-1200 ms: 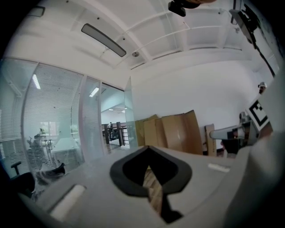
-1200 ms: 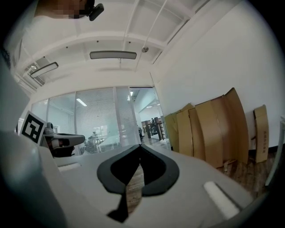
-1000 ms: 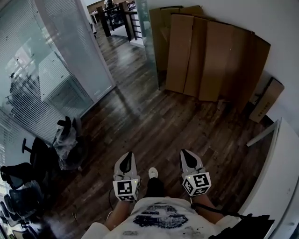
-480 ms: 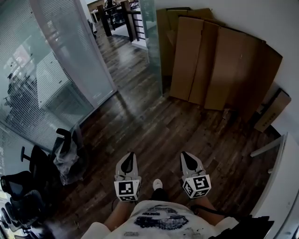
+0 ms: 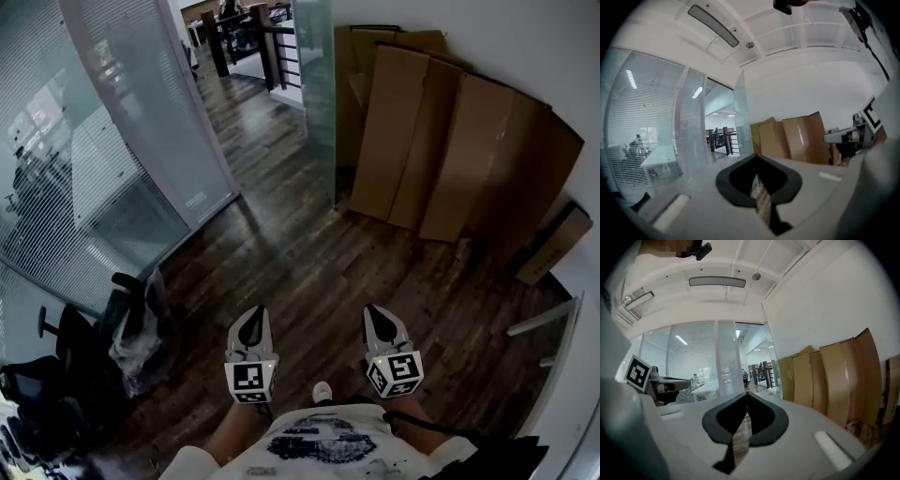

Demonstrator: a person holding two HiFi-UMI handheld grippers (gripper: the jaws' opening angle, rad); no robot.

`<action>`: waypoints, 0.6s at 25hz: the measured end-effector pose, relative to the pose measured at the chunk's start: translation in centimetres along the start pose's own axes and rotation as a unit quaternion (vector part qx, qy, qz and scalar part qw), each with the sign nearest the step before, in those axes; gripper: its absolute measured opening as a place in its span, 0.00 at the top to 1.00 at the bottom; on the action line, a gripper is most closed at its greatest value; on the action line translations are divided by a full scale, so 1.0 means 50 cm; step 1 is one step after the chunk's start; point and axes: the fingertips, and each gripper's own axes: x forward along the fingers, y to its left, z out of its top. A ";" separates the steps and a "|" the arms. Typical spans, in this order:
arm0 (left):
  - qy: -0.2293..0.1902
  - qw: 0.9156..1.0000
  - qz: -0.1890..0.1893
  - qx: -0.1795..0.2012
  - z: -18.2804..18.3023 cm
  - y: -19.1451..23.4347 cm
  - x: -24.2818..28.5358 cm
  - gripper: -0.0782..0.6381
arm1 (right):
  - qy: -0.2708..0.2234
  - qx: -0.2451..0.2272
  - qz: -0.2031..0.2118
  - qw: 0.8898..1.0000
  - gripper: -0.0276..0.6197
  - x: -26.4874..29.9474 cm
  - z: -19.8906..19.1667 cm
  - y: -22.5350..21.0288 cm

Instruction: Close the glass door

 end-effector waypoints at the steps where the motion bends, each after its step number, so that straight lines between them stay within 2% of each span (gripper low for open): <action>1: 0.001 1.000 0.000 0.000 0.000 0.008 0.010 0.89 | 0.001 -0.001 -0.002 1.000 0.95 0.009 0.001 -0.003; 5: 0.002 1.000 -0.008 -0.008 0.021 0.016 0.052 0.89 | 0.006 0.000 -0.006 1.000 0.95 0.032 0.007 -0.019; 8: -0.005 1.000 -0.004 -0.001 0.025 0.031 0.077 0.89 | 0.012 0.003 -0.011 1.000 0.95 0.050 0.000 -0.030; 15: 0.019 1.000 -0.001 -0.004 0.011 0.032 0.178 0.89 | 0.018 0.008 -0.006 1.000 0.95 0.143 -0.006 -0.088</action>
